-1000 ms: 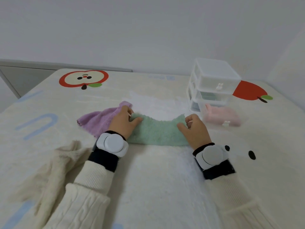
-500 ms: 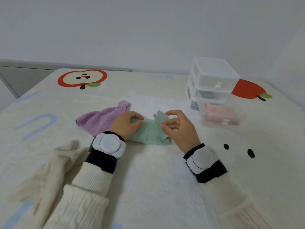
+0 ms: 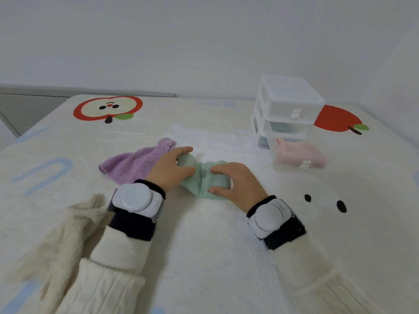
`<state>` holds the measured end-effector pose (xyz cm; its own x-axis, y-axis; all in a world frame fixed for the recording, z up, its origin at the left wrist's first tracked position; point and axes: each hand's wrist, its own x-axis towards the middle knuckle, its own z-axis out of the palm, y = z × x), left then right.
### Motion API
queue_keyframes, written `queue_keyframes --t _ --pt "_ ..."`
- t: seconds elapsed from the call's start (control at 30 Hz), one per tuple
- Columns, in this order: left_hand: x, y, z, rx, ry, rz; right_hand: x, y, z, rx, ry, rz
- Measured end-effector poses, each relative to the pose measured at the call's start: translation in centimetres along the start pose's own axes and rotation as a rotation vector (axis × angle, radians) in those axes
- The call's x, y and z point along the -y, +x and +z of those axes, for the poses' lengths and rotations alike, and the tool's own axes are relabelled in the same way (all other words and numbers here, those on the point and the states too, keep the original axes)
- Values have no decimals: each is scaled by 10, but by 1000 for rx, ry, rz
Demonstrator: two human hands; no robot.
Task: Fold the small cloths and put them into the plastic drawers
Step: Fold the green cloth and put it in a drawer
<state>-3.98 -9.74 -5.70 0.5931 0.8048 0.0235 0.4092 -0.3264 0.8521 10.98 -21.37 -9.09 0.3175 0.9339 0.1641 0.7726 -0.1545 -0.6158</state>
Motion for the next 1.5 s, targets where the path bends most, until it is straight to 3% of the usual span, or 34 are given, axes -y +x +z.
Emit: queue_keyframes --t 0.2,0.57,0.63,0.83,1.03,1.13,1.2,1.27,1.4,1.5 --pt "-9 -4 18 40 -289 -8 2 1 1 13 6 -1" --pt "-15 -11 40 137 -372 -31 7 -3 -12 26 164 77" --pt "-14 -11 40 118 -288 31 7 -3 -17 26 226 129" --pt "-7 -8 42 49 283 239 -2 -3 -22 -70 238 317" --pt "-5 -10 48 102 413 257 3 -2 -16 -81 265 308" --pt "-6 -15 50 127 437 279 10 -3 -20 -78 608 346" --pt "-5 -14 51 82 444 296 17 -5 -24 -88 863 358" --pt "-6 -12 49 -29 424 320 20 -5 -27 -118 940 319" --pt "-16 -13 40 -282 272 333 18 -6 -28 -216 639 182" --pt "-23 -13 34 -304 71 289 17 -5 -26 -199 535 150"
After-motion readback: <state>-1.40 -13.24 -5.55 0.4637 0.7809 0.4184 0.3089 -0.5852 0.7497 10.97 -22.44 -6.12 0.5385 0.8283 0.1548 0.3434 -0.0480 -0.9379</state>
